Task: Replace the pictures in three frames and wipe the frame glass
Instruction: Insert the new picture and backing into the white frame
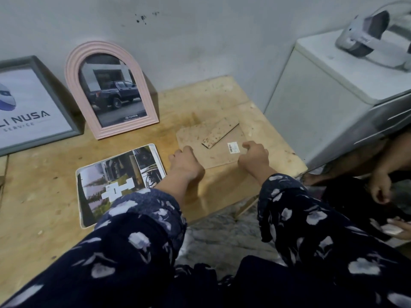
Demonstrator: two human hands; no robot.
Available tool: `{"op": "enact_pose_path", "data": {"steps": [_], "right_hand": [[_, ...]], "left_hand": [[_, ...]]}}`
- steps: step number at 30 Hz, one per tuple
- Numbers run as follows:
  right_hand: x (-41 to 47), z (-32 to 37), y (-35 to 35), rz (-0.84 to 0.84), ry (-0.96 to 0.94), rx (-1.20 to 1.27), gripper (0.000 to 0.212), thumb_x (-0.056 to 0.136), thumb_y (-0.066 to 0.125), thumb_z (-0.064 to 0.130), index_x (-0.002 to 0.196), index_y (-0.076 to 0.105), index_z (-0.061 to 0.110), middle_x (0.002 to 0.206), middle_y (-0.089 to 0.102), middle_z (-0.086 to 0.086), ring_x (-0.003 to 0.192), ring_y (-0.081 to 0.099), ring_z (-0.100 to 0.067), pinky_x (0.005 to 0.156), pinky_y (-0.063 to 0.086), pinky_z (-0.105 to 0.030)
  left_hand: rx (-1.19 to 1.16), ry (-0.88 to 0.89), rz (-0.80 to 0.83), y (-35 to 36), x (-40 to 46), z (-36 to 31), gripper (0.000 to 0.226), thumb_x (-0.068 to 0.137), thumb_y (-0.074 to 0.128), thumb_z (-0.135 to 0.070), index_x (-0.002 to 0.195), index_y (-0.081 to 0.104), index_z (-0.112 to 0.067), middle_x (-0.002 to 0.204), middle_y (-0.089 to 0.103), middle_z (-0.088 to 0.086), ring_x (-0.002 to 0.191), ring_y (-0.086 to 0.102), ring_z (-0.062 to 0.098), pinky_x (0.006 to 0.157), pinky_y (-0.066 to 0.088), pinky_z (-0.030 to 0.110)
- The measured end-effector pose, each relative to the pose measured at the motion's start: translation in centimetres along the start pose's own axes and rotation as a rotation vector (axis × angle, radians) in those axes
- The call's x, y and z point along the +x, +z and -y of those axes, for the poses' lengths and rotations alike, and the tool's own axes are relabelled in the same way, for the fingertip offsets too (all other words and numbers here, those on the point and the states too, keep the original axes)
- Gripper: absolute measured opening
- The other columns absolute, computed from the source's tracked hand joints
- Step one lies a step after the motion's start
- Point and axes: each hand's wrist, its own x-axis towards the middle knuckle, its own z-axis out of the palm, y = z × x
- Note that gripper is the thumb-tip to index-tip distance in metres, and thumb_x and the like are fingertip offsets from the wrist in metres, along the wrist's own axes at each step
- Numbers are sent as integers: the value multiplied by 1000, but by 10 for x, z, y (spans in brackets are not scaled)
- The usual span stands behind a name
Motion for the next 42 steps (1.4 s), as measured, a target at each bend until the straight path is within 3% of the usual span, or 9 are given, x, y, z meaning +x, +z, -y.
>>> {"op": "enact_pose_path", "data": {"steps": [5, 9, 13, 18, 22, 28, 36, 42], "right_hand": [[2, -4, -5, -37, 139, 204, 55, 81, 55, 7, 134, 41, 12, 128, 52, -14, 121, 44, -32, 102, 41, -41], [-4, 8, -6, 34, 182, 250, 58, 83, 53, 4, 140, 40, 9, 139, 46, -13, 129, 40, -34, 108, 37, -41], [-17, 31, 2, 89, 94, 275, 40, 81, 51, 6, 118, 56, 20, 120, 62, -6, 109, 57, -32, 94, 51, -46], [-40, 72, 23, 178, -47, 288, 48, 83, 53, -6, 128, 49, 11, 123, 59, -7, 106, 58, -25, 87, 52, -32], [-65, 100, 50, 234, -122, 239, 47, 82, 58, -5, 125, 51, 14, 122, 61, -9, 108, 59, -24, 82, 51, -29], [-96, 129, 85, 305, -219, 146, 49, 80, 63, -2, 125, 53, 13, 121, 63, -8, 110, 60, -24, 92, 51, -34], [-114, 131, 108, 288, -216, 77, 48, 80, 60, -7, 123, 54, 13, 119, 63, -8, 106, 60, -26, 89, 53, -38], [-118, 123, 114, 252, -223, 51, 44, 85, 59, -3, 126, 55, 11, 120, 63, -6, 107, 59, -24, 78, 45, -25]], "left_hand": [[-276, -135, -55, -6, 5, 3, 75, 71, 75, -13, 137, 39, -17, 134, 44, 12, 126, 40, 31, 103, 41, 37], [-356, -176, -178, -14, 1, 12, 77, 70, 78, -9, 137, 39, -13, 138, 41, 13, 132, 34, 31, 104, 37, 36], [-379, -212, -277, -33, -11, 35, 80, 74, 78, -15, 141, 36, -10, 140, 39, 16, 133, 31, 34, 107, 35, 41], [-382, -273, -330, -65, -32, 86, 74, 63, 81, -11, 130, 51, -14, 132, 44, 14, 125, 41, 34, 104, 42, 46], [-395, -327, -389, -84, -53, 130, 78, 68, 80, -8, 137, 45, -15, 136, 39, 12, 128, 36, 34, 106, 39, 47], [-356, -371, -407, -98, -79, 188, 71, 79, 69, -10, 143, 38, -17, 138, 40, 16, 129, 35, 36, 104, 35, 43], [-295, -343, -305, -88, -94, 223, 82, 81, 75, -22, 148, 28, -20, 145, 30, 14, 131, 31, 37, 106, 32, 44], [-286, -314, -269, -85, -89, 228, 82, 83, 74, -22, 150, 25, -20, 145, 31, 15, 131, 33, 37, 106, 33, 45]]}}
